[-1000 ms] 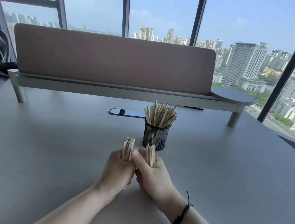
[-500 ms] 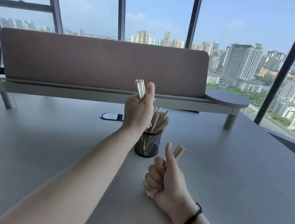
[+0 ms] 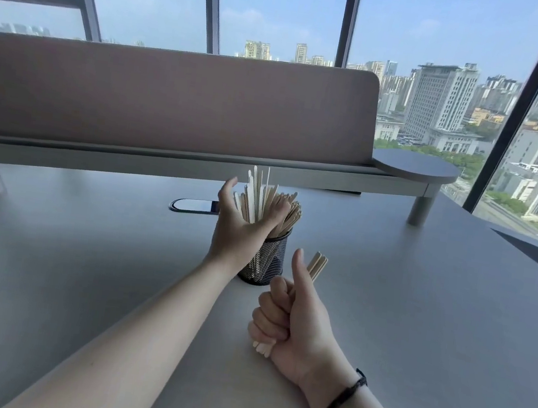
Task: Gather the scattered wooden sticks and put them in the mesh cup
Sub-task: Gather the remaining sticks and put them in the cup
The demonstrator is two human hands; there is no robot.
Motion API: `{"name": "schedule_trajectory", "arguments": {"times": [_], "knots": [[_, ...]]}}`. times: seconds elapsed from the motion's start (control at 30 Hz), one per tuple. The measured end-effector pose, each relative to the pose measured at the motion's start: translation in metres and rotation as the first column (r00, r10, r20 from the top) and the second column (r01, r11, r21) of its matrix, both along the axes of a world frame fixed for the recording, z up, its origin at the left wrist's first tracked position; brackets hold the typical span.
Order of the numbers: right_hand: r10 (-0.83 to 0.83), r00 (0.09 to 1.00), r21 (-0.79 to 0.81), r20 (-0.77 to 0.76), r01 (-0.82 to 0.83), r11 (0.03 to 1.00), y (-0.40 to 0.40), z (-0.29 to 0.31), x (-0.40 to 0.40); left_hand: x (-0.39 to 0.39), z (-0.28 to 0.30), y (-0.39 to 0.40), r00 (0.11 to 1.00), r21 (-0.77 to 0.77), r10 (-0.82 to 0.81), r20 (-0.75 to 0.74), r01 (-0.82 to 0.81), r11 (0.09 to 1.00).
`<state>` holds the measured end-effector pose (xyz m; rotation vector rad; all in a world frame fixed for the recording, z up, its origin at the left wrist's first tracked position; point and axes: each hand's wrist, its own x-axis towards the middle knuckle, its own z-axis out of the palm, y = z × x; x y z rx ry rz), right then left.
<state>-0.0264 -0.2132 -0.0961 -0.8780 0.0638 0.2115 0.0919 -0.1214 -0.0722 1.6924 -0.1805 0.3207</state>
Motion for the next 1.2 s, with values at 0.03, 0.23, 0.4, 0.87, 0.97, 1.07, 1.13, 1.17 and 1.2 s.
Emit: {"name": "schedule_trajectory", "arguments": {"times": [0.03, 0.23, 0.4, 0.87, 0.97, 1.07, 1.13, 1.17, 1.2], "knots": [[0.0, 1.0, -0.004, -0.002, 0.0, 1.0, 0.0, 0.0, 0.0, -0.004, -0.006, 0.002, 0.999, 0.0, -0.044, -0.013, 0.044, 0.999], [-0.023, 1.0, -0.084, 0.008, 0.024, 0.996, 0.0, 0.002, -0.002, -0.037, -0.023, 0.012, 0.999, 0.012, -0.031, -0.006, 0.031, 0.999], [-0.036, 0.996, -0.225, 0.085, 0.054, 0.973, 0.0, 0.006, -0.011, -0.086, -0.027, 0.028, 0.999, -0.051, -0.033, 0.039, 0.035, 0.998], [-0.194, 0.818, -0.327, 0.542, 0.418, 0.848, 0.054, 0.095, -0.039, -0.143, -0.029, 0.069, 0.996, -0.226, -0.089, -0.014, 0.083, 0.971], [-0.163, 0.796, -0.421, 0.583, 0.467, 0.778, 0.065, 0.104, -0.025, -0.141, -0.031, 0.073, 0.986, -0.198, -0.165, -0.036, 0.155, 0.968], [-0.152, 0.817, -0.575, 0.556, 0.511, 0.639, 0.068, 0.093, -0.013, -0.141, -0.031, 0.072, 0.984, -0.187, -0.176, -0.029, 0.168, 0.968], [-0.151, 0.801, -0.621, 0.579, 0.553, 0.555, 0.07, 0.09, -0.014, -0.14, -0.031, 0.071, 0.985, -0.18, -0.169, -0.023, 0.162, 0.97], [-0.158, 0.788, -0.625, 0.595, 0.577, 0.525, 0.071, 0.091, -0.016, -0.139, -0.031, 0.07, 0.987, -0.172, -0.162, -0.021, 0.156, 0.973], [-0.163, 0.768, -0.624, 0.62, 0.608, 0.492, 0.07, 0.094, -0.016, -0.137, -0.032, 0.07, 0.988, -0.165, -0.154, -0.017, 0.149, 0.975]]}}
